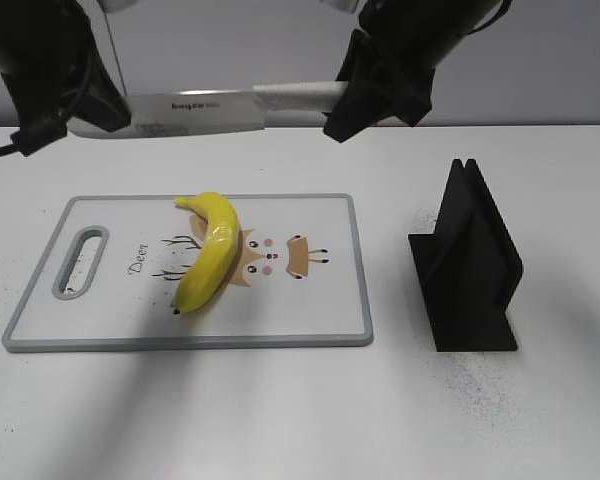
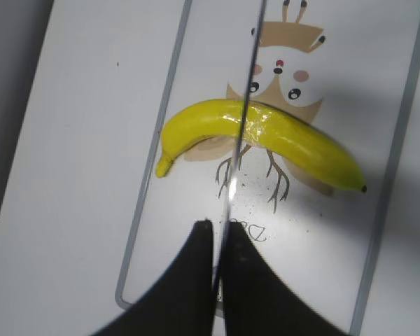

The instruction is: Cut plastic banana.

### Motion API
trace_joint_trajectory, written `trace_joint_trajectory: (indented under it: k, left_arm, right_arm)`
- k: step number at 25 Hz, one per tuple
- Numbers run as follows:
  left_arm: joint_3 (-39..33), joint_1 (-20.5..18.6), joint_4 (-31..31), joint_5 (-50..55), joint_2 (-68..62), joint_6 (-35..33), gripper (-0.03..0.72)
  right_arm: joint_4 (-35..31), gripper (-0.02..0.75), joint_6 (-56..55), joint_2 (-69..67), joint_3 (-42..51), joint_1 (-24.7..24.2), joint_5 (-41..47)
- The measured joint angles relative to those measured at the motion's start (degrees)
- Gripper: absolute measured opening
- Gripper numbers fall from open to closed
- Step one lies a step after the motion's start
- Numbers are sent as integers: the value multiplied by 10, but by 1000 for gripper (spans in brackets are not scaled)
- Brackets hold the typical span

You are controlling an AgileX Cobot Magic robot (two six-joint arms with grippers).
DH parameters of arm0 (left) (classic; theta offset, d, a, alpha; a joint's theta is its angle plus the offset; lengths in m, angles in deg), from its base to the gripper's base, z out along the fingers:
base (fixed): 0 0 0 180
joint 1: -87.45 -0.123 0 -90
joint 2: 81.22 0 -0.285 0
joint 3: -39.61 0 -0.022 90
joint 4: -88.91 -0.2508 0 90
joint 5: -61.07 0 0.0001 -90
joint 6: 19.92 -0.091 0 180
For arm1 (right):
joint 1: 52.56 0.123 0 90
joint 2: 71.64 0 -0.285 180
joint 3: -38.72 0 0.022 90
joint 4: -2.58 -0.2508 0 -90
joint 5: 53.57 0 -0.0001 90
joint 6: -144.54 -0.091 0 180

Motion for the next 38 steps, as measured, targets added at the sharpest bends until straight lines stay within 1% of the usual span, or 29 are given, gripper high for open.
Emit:
trace_joint_trajectory:
  k: [6, 14, 18, 25, 28, 38]
  left_arm:
    - [0, 0, -5, -11, -52, -3, -10]
    - [0, -1, -32, -52, -102, -1, -13]
    - [0, -2, -33, -68, -127, -1, -13]
    - [0, -2, -31, -97, -198, -4, -13]
    - [2, -1, -11, -108, -244, -8, -11]
    - [16, -3, -1, -105, -265, -14, -7]
  right_arm:
    - [84, 176, -63, -59, -39, 23, 30]
    - [145, 180, -114, -130, -136, 38, 61]
    - [154, 181, -125, -158, -157, 39, 77]
    - [175, 182, -131, -230, -162, 39, 80]
    - [180, 183, -132, -267, -163, 39, 82]
    - [187, 187, -134, -287, -186, 38, 82]
